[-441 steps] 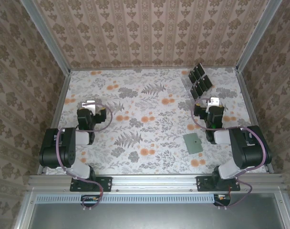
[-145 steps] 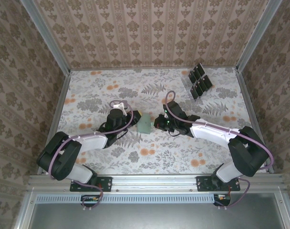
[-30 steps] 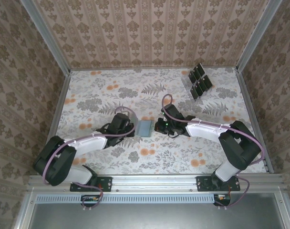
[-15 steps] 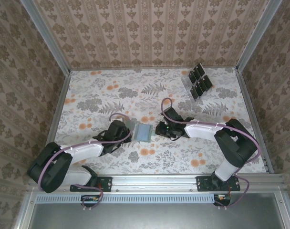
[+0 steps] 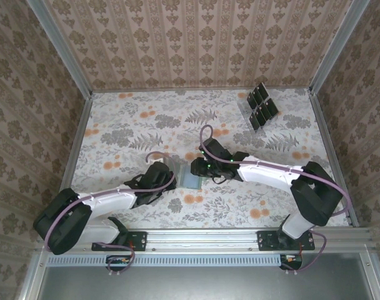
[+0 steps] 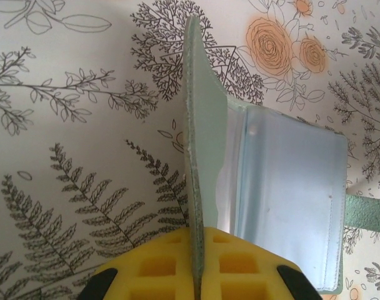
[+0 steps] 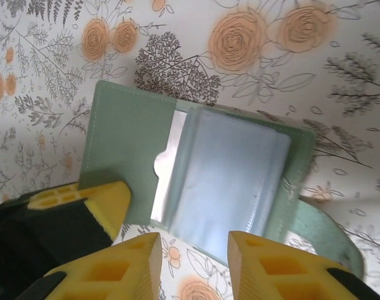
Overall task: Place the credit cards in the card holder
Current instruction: Open the card holder at the center of the table.
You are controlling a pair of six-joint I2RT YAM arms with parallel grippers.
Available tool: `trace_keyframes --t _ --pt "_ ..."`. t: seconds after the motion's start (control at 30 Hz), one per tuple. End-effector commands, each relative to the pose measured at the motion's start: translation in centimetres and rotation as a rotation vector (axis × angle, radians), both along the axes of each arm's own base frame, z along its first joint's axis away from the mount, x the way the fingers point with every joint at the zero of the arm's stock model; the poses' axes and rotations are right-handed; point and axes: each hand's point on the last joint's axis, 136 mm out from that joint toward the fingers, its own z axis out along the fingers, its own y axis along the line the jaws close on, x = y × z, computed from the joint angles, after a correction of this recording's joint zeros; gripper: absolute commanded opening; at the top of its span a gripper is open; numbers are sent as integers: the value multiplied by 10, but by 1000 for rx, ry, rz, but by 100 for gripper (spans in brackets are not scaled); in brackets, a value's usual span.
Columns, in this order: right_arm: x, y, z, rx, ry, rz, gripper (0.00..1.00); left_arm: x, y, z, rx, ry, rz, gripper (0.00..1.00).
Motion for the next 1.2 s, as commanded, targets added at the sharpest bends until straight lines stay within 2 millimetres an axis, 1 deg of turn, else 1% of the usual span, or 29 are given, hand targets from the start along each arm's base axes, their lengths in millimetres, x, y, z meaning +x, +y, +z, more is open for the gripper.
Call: trace_keyframes --t 0.0,0.03,0.07,0.1,0.2,0.27,0.37,0.6,0.7,0.83,0.93,0.97,1.07,1.17 --pt "1 5 -22 -22 46 -7 32 -4 15 -8 54 21 66 8" --pt "1 6 -28 -24 56 -8 31 -3 16 -8 66 20 69 14" --pt "2 6 -35 -31 67 -9 31 -2 19 -8 88 17 74 21" --pt "2 6 -41 -41 75 -9 31 -1 23 -7 113 14 77 32" --pt "1 5 -57 -67 96 -11 31 3 29 0 176 -11 70 59" --pt "1 3 -65 -84 106 -10 30 5 34 3 220 -16 63 67" --pt "0 1 -69 -99 109 -8 30 7 40 0 280 11 45 71" --pt "2 -4 -74 -124 113 -8 30 5 59 -24 432 98 33 73" --pt "4 -6 -75 -136 113 -8 30 1 63 -33 456 128 34 73" --pt "8 -10 -78 -156 115 -9 30 -3 66 -35 461 137 48 74" --pt "10 -10 -76 -161 111 -5 30 -2 63 -27 439 106 45 74" --pt "12 -10 -75 -163 108 -3 30 0 62 -21 430 90 44 75" --pt "15 -12 -68 -165 98 1 31 7 56 1 398 32 32 76" --pt "17 -11 -53 -154 78 11 32 15 50 26 366 -37 17 79"
